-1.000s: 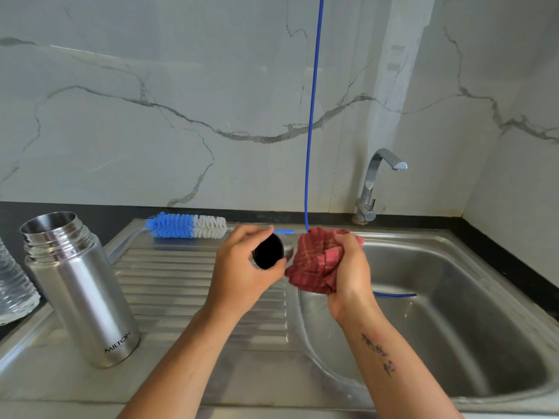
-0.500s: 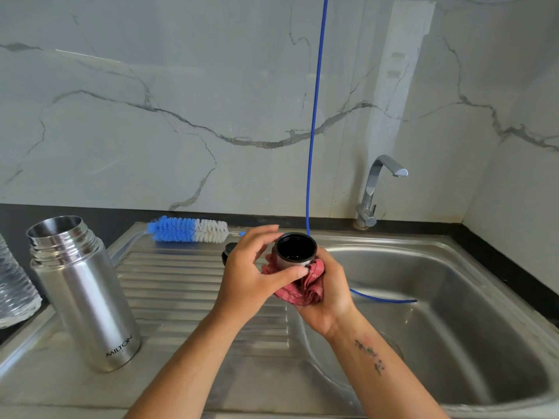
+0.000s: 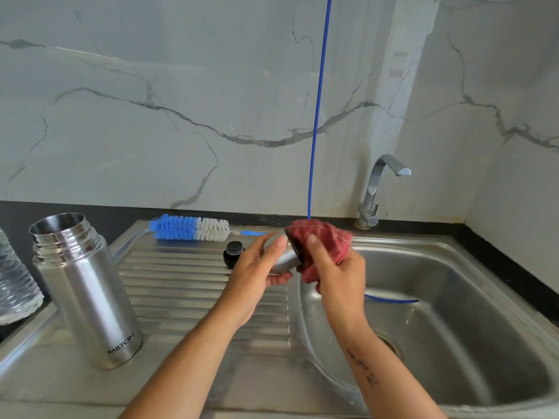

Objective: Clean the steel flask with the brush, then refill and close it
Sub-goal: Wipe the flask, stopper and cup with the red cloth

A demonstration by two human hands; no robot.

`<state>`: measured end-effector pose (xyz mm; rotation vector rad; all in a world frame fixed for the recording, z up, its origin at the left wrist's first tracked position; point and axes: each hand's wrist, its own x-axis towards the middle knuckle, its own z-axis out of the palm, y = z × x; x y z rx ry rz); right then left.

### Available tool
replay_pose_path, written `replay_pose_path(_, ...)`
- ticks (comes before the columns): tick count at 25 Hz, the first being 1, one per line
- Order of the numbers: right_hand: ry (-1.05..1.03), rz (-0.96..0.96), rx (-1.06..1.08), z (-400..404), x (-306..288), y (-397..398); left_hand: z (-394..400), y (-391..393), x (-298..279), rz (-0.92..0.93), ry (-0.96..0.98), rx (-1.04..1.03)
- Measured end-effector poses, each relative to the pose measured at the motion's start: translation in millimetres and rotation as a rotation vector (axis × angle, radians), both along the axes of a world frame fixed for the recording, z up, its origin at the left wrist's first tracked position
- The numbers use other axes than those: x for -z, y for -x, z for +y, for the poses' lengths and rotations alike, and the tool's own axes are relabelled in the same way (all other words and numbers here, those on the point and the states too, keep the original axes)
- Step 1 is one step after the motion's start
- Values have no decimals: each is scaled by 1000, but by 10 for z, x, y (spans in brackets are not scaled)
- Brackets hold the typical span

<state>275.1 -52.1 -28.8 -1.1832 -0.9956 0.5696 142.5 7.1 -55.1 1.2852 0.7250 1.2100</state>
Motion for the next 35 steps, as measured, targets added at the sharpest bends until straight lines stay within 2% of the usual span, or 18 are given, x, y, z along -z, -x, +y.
replay_pose_path(3,36,-200,-49,-13,90,174,32,-21,107,55,83,-67)
replay_pose_path(6,95,-206,-121,-2,95,192,47,-5,143,155,46,-121)
replay_pose_path(8,149,-132,-196,-12,75,174,-1,-17,100,213,-35,-174)
replay_pose_path(12,295,132,-358,48,51,49,-65,5,97,441,-429,-260)
replay_pose_path(15,377,352,-500,58,24,-51,-27,84,156,553,-603,-144)
replay_pose_path(17,367,349,-470,55,8,-88,-66,104,102,559,-533,-87)
replay_pose_path(21,278,-17,-276,31,16,1,-76,39,3,469,-25,-73)
replay_pose_path(22,278,-35,-271,31,25,16,-65,29,-2,446,-5,-64)
replay_pose_path(23,305,25,-272,49,31,-4,-63,30,15,452,-79,-52)
replay_pose_path(25,403,278,-311,71,3,-102,-75,59,79,510,-322,21)
replay_pose_path(27,434,483,-391,71,-32,-209,-83,99,76,564,-459,100)
replay_pose_path(28,423,475,-399,59,-45,-219,-78,102,84,570,-473,91)
replay_pose_path(30,334,211,-323,41,-47,-181,-91,55,111,572,-422,16)
replay_pose_path(32,203,-158,-235,19,-10,-113,-78,5,91,503,-202,-29)
replay_pose_path(33,166,-262,-233,5,13,-70,-58,-5,74,435,-90,-2)
replay_pose_path(34,143,-295,-238,8,32,-64,-56,-8,61,365,-56,24)
replay_pose_path(35,155,-188,-251,19,21,-80,-65,-5,62,330,-114,41)
